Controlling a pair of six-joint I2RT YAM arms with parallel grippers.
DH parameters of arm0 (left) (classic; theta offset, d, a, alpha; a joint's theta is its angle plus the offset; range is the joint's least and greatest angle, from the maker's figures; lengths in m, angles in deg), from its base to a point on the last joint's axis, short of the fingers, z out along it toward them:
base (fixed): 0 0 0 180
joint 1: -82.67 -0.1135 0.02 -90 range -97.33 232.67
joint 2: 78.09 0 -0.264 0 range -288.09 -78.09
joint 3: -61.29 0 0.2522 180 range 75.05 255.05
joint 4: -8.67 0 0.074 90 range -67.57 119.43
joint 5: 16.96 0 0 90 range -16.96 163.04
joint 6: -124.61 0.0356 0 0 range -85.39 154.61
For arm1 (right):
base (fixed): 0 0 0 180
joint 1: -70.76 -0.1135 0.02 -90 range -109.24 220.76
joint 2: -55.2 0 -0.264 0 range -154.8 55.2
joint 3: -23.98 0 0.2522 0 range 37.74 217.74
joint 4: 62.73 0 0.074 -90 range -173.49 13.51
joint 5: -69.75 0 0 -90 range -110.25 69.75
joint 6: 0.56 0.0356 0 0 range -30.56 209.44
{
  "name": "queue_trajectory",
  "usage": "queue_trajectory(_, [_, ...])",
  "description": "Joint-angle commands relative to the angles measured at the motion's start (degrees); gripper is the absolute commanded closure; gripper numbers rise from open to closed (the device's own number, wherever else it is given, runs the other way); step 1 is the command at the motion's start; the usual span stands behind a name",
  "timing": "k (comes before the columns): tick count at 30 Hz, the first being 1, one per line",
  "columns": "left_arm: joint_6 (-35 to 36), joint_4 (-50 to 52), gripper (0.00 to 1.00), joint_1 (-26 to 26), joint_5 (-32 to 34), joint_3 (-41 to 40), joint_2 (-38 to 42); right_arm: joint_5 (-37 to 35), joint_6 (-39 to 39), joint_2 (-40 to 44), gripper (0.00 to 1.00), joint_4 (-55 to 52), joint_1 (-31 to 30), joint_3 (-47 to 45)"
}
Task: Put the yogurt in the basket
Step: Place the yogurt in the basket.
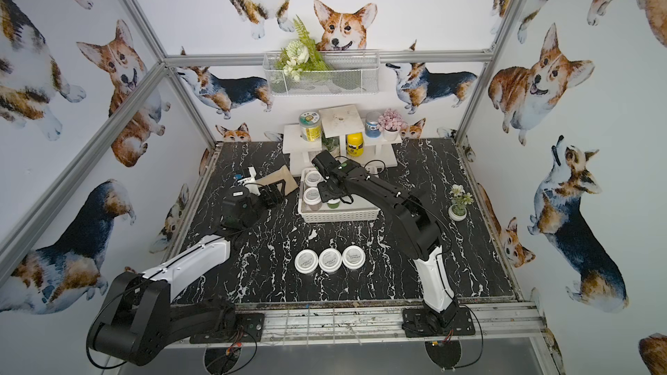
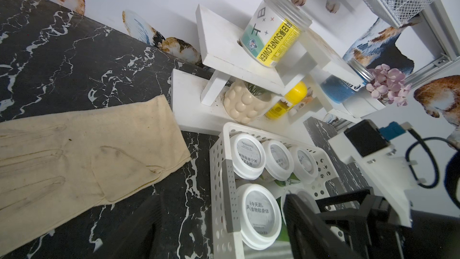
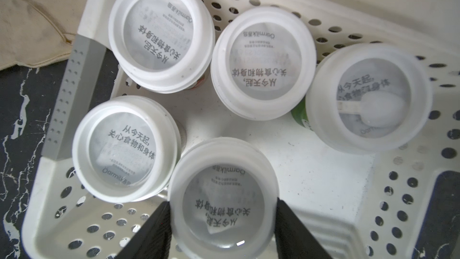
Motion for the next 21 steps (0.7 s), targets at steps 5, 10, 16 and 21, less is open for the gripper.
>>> queue_trajectory(5, [0.22,-1.41,0.19,-0.07,-0.46,0.33,-0.01,-1.66,-0.49,-0.59,0.34,2.39,0.27,-1.29])
queue_trajectory(10, [0.23,-1.52,0.19,-0.08,-0.46,0.25,0.12,-1.84,-0.54,-0.88,0.26,2.92,0.49,-1.39])
queue_trajectory(16, [0.22,-1.49,0.19,-0.06,-0.46,0.30,-0.02,-1.19,-0.68,-0.03,0.22,3.62,0.44,-1.56])
queue_trajectory(21, [0.18,-1.37,0.19,-0.07,-0.55,0.38,-0.02,-0.25,-0.52,2.34,0.19,3.89,0.46,-2.45])
